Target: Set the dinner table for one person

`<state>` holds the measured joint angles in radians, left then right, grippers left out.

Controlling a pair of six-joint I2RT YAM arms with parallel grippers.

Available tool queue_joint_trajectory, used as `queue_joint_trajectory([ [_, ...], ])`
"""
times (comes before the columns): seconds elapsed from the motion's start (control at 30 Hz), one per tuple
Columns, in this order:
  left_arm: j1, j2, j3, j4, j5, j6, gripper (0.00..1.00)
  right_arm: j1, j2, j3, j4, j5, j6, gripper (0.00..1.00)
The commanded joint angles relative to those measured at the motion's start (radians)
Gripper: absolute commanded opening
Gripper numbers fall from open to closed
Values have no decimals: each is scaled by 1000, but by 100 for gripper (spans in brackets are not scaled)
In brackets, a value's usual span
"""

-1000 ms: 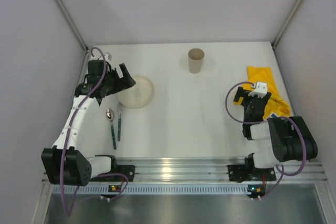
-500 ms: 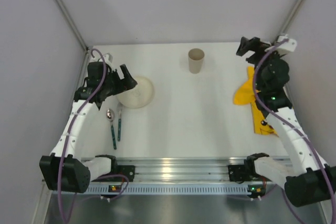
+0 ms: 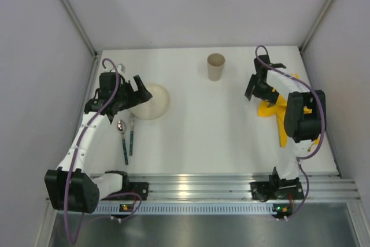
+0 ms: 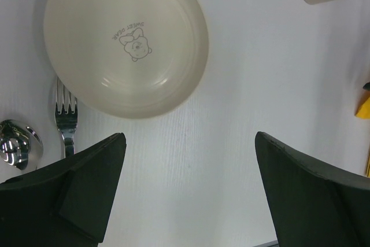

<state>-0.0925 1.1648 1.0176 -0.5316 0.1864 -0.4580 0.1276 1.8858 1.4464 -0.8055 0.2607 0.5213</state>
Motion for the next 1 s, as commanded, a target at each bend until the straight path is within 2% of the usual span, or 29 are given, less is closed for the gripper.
queue_joint_trajectory([
  [0.0, -3, -31, -17, 38, -2, 1, 99, -2, -15, 60, -176, 3, 43, 90],
  [0.13, -3, -33, -27, 35, -4, 5, 99, -3, 18, 17, -156, -5, 60, 88],
  [0.2, -3, -31, -27, 30, -5, 12, 99, -3, 47, -3, -147, -6, 60, 82],
  [0.23, -3, -31, -27, 30, -7, 13, 99, -3, 58, -6, -146, -3, 60, 70],
  [0.3, -3, -24, -19, 25, -7, 18, 99, -3, 85, -18, -141, 8, 56, 58],
  [0.37, -3, -11, -8, 24, -5, 21, 99, -3, 108, -33, -124, 17, 48, 32],
  [0.4, -3, -10, -8, 22, -5, 22, 99, -3, 114, -40, -124, 17, 46, 32],
  [0.43, -3, -5, -4, 22, -5, 24, 99, -3, 122, -41, -117, 15, 46, 24],
  [0.47, -3, 1, -1, 22, -7, 25, 99, -3, 131, -38, -116, 15, 45, 22],
  [0.6, -3, 13, 6, 21, -4, 28, 99, 0, 167, -3, -130, 37, 31, 28],
  [0.63, -3, 15, 7, 22, -7, 30, 99, 0, 168, 14, -142, 57, 29, 42],
  [0.73, -3, 13, 3, 28, -8, 31, 99, 7, 139, 37, -155, 89, 8, 74],
  [0.8, -3, 16, -2, 33, -5, 27, 99, 10, 133, 55, -159, 127, -13, 75],
  [0.83, -3, 18, -1, 33, -4, 27, 99, 10, 136, 58, -159, 138, -17, 72],
  [0.9, -3, 21, 2, 35, -2, 22, 99, 9, 151, 45, -150, 130, -23, 63],
  [0.97, -3, 22, 7, 35, -1, 22, 99, 7, 162, 3, -118, 106, -18, 47],
])
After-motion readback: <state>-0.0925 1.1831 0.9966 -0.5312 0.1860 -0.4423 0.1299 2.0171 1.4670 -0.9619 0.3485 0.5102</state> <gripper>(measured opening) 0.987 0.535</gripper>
